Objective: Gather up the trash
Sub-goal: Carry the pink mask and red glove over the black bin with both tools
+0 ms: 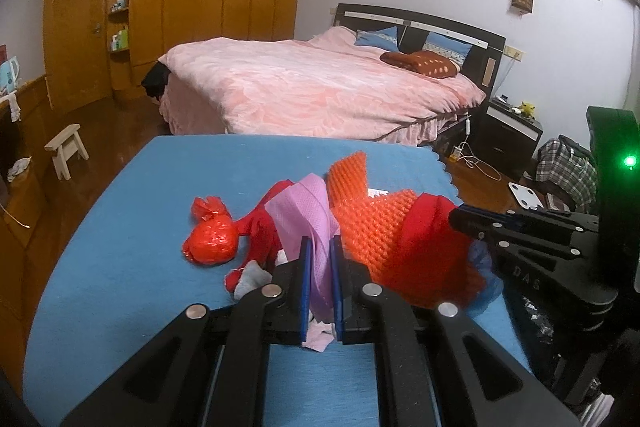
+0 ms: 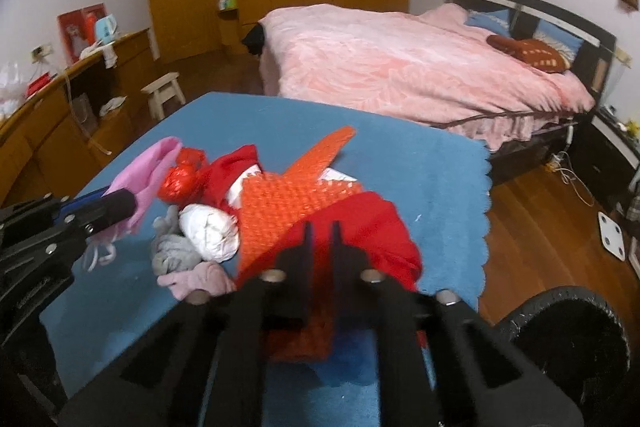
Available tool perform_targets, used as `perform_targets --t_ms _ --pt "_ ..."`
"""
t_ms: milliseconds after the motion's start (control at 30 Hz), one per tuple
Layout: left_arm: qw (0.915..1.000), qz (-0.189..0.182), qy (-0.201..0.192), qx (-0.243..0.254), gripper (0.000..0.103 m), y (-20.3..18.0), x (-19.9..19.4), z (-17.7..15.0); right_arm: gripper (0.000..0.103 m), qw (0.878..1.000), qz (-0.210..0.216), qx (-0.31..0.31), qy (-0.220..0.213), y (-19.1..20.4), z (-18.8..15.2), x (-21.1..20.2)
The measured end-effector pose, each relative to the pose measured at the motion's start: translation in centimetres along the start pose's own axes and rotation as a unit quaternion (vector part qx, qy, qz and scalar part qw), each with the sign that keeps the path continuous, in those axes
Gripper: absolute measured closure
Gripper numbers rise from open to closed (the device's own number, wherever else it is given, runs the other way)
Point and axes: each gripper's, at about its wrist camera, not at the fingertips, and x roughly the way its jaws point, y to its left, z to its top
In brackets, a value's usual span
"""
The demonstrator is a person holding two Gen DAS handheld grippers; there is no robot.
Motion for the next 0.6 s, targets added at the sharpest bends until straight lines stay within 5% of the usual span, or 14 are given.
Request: perform_targets --t_ms 133,267,367,467,533,600 --pt "1.0000 -0.003 0.000 0.001 0.094 0.0 -0.2 0.0 0.095 1.000 -0.007 0.007 0.002 -0.2 -0.1 0.1" --pt "1.0000 -0.004 0.001 0.002 0.094 0.1 -0.1 -0.1 0.066 0.999 -0.019 0.034 0.009 -1.1 -0.5 0.8" --pt "1.0000 -0.003 0.005 0.002 0.094 0.0 0.2 -0.2 0.063 0.999 -0.029 0.041 0.020 -1.5 -0.8 1.7" --pt "0.9999 -0.002 0.010 0.001 0.094 0.0 0.6 -0.3 0.067 0.998 -0.029 0.045 0.039 -1.8 -1.3 3.0" --pt "0.9999 -0.002 0.012 0.001 0.094 0.0 0.8 -0.3 0.089 0.997 -0.028 0.040 0.052 -1.8 -1.6 3.6" --pt "0.9999 -0.002 0.014 0.001 0.094 -0.1 1.0 -0.4 0.096 0.998 -0.025 0.042 0.048 -1.9 -1.7 3.4"
